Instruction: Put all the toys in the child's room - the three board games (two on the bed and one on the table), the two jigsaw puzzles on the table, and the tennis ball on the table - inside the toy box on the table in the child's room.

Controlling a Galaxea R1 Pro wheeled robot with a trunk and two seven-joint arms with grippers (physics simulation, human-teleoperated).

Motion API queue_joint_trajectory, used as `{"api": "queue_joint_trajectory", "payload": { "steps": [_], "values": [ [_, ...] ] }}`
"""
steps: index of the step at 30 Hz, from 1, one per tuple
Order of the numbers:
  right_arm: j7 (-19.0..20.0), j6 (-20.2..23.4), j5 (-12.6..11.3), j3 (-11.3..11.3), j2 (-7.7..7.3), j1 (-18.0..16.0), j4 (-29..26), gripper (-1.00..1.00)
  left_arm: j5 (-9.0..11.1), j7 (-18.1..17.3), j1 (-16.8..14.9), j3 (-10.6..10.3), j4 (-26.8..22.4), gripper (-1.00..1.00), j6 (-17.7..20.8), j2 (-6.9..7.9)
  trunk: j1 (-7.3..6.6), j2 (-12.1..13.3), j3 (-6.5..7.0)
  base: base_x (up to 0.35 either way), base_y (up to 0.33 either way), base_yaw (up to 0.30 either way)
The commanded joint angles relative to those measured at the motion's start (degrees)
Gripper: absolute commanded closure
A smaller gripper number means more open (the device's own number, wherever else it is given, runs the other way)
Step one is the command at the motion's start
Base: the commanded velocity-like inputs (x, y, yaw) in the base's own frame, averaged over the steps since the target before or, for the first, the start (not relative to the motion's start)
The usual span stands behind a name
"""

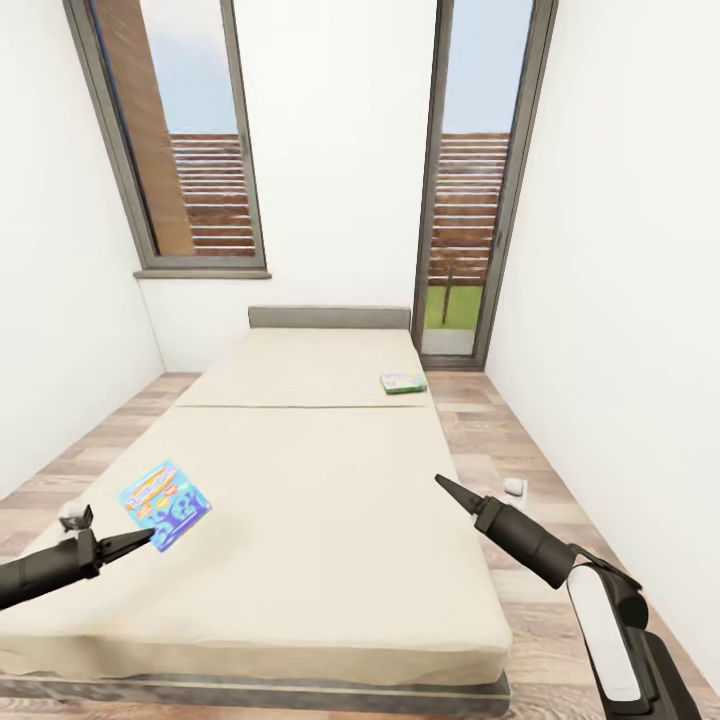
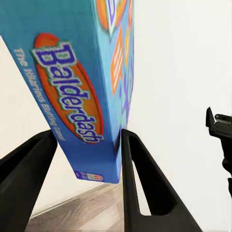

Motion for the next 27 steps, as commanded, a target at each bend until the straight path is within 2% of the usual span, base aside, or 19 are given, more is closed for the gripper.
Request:
{"api": "queue_joint_trajectory", "payload": {
  "steps": [1,3,8,11,13,16,22,27],
  "values": [
    [0.02,0.42,-0.19,-0.11,0.01,-0.04,-0.10,-1.00,-0.15,-0.23,-0.17,-0.54,-0.01,1.00,0.61,0.05,-0.23,0.39,0.13,0.000,0.000,0.000],
    [-0.03,1.06,-0.11,-0.26,-0.15,-0.04,-0.18,-1.00,-0.13,-0.40,-0.43,-1.42,-0.03,1.00,0.59,0.38,-0.67,1.19,0.49,0.000,0.000,0.000],
    [0.16,0.98,0.39,-0.24,-0.39,-0.04,0.00,-1.00,-0.12,-0.43,-0.45,-1.56,-0.03,1.00,0.59,0.49,-1.77,3.20,1.38,0.000,0.000,0.000],
    [-1.21,1.06,2.83,-0.30,-0.42,-0.04,-0.24,-1.00,-0.15,-0.42,-0.46,-1.57,-0.03,1.00,0.59,0.50,-2.43,4.40,1.92,0.000,0.000,0.000],
    [-5.39,1.18,6.52,-0.42,-0.43,-0.04,-0.44,-1.00,-0.22,-0.37,-0.45,-1.57,-0.03,1.00,0.59,0.50,-2.87,5.20,2.28,0.000,0.000,0.000],
    [-8.71,1.58,8.52,-0.19,-0.38,-0.06,-0.43,-1.00,-0.33,-0.35,-0.50,-1.61,-0.03,1.00,0.59,0.59,-3.53,6.41,2.82,-0.014,0.000,0.000],
    [-9.89,2.55,9.28,-0.01,-0.15,-0.04,-0.54,-1.00,-0.37,-0.28,-0.52,-1.59,0.04,1.00,0.59,0.87,-4.85,8.81,3.90,-0.190,0.000,0.000],
    [-10.29,2.40,9.40,0.08,0.31,-0.04,-0.54,-1.00,-0.37,-0.26,-0.52,-1.58,0.06,1.00,0.59,0.91,-5.94,10.82,4.80,-0.051,0.000,0.045]
  ]
}}
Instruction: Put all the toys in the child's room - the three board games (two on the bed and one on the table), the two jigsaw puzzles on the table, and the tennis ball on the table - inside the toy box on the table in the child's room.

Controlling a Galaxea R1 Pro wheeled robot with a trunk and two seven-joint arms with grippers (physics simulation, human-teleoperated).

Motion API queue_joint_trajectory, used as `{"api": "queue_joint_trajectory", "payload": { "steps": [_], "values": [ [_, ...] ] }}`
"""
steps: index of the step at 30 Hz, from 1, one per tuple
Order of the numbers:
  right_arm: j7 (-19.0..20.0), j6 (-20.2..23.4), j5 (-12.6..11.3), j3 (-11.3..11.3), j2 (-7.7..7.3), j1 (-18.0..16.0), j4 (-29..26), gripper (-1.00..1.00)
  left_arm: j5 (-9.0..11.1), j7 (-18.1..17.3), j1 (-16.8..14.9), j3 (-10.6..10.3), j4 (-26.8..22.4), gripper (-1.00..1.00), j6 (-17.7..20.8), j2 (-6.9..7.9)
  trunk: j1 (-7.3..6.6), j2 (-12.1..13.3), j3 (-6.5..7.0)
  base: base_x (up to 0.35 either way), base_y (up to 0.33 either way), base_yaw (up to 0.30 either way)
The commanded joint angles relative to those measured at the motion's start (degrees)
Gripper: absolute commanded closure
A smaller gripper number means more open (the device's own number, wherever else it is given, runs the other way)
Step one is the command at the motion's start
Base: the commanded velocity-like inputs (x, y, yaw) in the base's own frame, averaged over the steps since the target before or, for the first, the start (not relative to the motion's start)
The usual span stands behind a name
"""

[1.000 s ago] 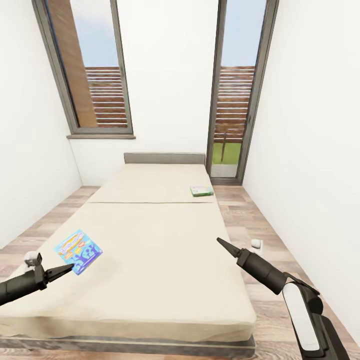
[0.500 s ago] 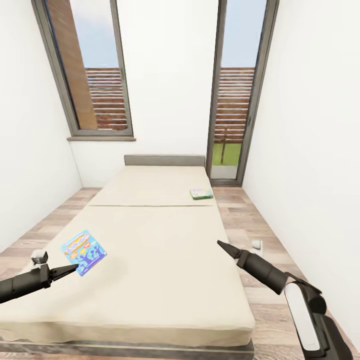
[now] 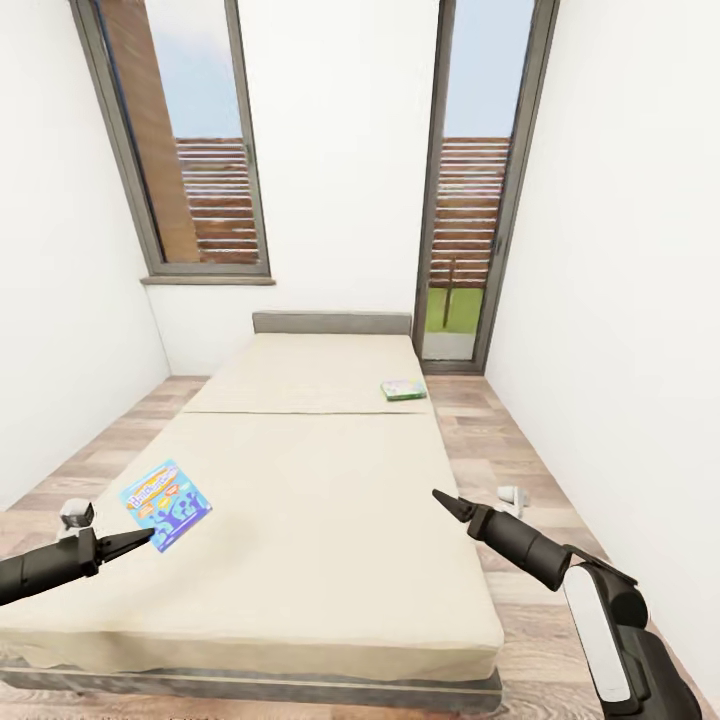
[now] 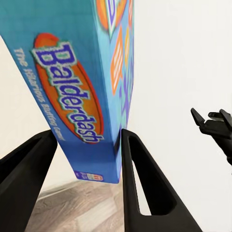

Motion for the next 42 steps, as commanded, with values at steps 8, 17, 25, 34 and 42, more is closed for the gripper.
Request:
{"api": "queue_joint_trajectory", "payload": {
  "steps": [8,17,25,34,42],
  "values": [
    [-0.43,0.35,0.01,0.25,0.30,-0.03,-0.03,-1.00,-0.11,-0.21,-0.04,0.00,0.02,1.00,0.59,0.03,-1.77,3.20,1.38,-0.004,0.000,0.258],
    [-0.47,0.38,0.01,0.56,0.31,-0.03,-0.03,-1.00,-0.11,-0.15,-0.04,0.01,0.02,1.00,0.59,0.03,-3.75,6.81,3.00,-0.057,0.000,0.292],
    [-0.47,0.22,0.01,1.91,0.31,-0.03,-0.03,-1.00,-0.14,-0.13,-0.04,0.00,0.02,1.00,0.57,0.03,-5.51,10.01,4.44,-0.024,0.000,0.293],
    [-0.47,0.21,0.07,1.99,0.38,-0.03,0.03,-1.00,-0.15,-0.13,-0.04,-0.01,0.07,1.00,0.45,0.03,-7.48,13.62,6.05,-0.001,0.000,0.293],
    [-0.55,0.21,0.10,1.99,0.40,-0.03,0.06,-1.00,-0.16,-0.07,-0.04,0.00,0.10,1.00,0.42,0.00,-9.24,16.83,7.49,0.000,0.000,0.293]
  ]
}}
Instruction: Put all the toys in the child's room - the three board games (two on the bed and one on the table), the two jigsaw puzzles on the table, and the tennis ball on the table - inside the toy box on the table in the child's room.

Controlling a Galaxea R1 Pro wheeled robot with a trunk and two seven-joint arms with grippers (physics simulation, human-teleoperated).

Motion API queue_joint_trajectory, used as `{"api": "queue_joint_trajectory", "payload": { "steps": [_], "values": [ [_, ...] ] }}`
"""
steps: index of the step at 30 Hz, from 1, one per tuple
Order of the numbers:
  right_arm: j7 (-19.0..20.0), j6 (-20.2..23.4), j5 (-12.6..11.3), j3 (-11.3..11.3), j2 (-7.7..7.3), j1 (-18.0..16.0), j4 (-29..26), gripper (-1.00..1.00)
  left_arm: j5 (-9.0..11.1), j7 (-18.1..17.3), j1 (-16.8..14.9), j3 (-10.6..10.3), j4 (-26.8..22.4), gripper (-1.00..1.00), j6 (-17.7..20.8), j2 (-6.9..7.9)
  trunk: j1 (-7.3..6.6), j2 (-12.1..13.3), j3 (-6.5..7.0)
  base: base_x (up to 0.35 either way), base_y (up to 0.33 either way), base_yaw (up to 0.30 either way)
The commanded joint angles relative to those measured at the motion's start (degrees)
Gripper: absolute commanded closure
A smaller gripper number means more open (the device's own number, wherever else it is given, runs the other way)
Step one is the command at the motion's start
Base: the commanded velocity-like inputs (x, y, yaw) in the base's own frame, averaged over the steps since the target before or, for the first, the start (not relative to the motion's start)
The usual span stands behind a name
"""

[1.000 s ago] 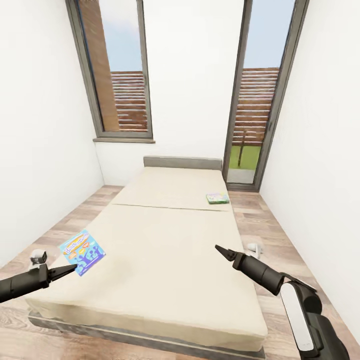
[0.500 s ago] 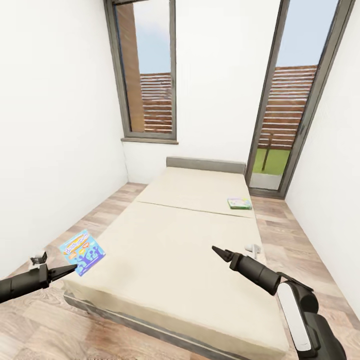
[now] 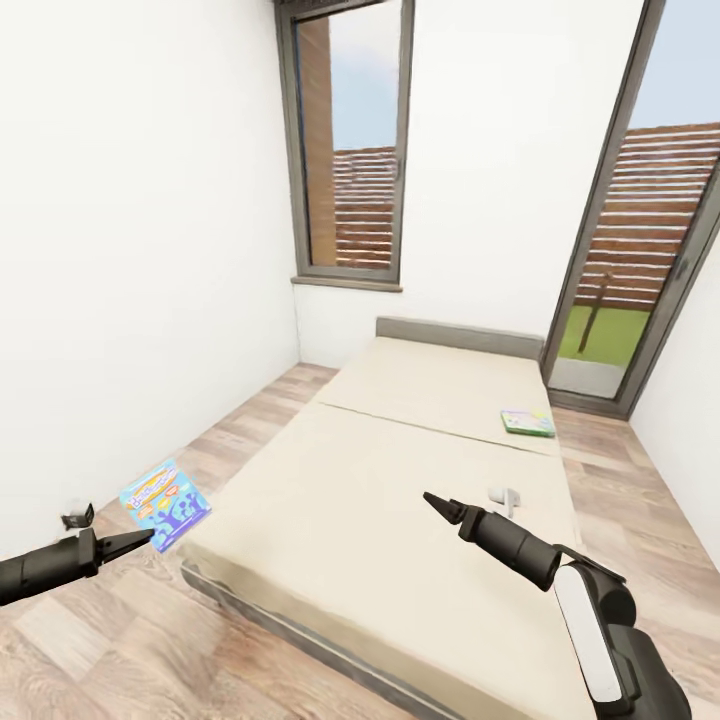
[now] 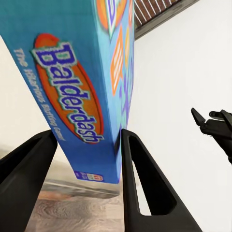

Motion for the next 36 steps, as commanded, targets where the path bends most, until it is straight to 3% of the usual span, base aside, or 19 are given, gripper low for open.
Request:
{"api": "queue_joint_trajectory", "payload": {
  "steps": [1,36],
  "values": [
    [0.12,0.36,-0.16,-0.12,0.03,-0.03,-0.03,-1.00,0.00,-0.21,-0.06,0.01,0.02,1.00,0.59,0.01,-0.23,0.38,0.13,0.000,0.000,0.293],
    [0.12,-0.95,1.07,1.53,0.04,-0.03,0.44,-1.00,-0.01,-0.20,-0.06,-0.01,0.11,1.00,0.39,0.55,-7.92,14.42,6.41,0.000,0.000,0.293]
  ]
}}
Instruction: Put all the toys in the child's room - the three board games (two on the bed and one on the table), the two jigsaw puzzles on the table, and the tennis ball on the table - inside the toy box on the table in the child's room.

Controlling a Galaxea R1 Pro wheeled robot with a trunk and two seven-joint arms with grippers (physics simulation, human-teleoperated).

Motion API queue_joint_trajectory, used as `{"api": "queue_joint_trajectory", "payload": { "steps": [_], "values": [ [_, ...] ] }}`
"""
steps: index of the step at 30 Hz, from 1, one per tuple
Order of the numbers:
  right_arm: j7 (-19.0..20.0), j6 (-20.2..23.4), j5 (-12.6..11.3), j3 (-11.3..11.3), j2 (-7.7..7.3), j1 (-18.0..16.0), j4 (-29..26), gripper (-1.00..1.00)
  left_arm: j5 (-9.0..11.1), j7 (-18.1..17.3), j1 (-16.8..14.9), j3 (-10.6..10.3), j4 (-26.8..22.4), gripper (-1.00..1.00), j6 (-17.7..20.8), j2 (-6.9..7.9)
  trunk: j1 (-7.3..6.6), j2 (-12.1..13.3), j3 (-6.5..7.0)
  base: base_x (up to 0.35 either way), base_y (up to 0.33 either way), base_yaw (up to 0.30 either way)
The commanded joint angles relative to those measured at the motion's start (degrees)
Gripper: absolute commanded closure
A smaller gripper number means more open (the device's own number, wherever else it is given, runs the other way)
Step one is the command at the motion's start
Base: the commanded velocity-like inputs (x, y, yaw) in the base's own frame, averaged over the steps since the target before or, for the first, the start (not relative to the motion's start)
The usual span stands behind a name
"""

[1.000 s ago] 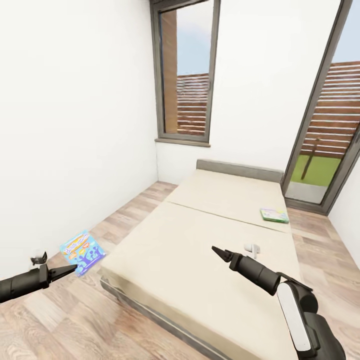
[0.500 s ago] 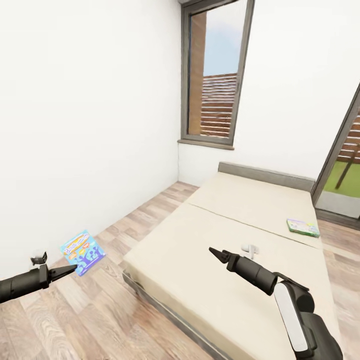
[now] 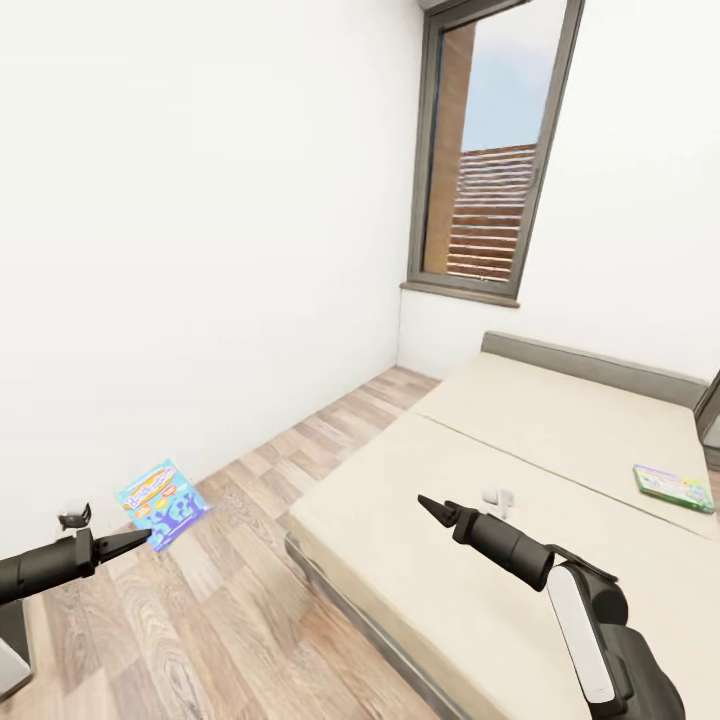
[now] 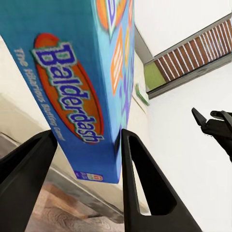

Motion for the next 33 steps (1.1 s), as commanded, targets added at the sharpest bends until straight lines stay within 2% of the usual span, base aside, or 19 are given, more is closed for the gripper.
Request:
{"api": "queue_joint_trajectory", "payload": {
  "steps": [1,33],
  "values": [
    [0.12,0.37,-0.19,-0.12,0.04,-0.03,-0.01,-1.00,-0.01,-0.22,-0.06,0.02,0.02,1.00,0.58,0.00,-0.23,0.38,0.12,0.000,0.000,0.293],
    [0.12,0.37,-0.17,-0.19,0.10,-0.03,0.02,-1.00,-0.01,-0.22,-0.06,0.03,0.02,1.00,0.43,0.42,-7.25,13.21,5.87,0.000,0.000,0.293]
  ]
}}
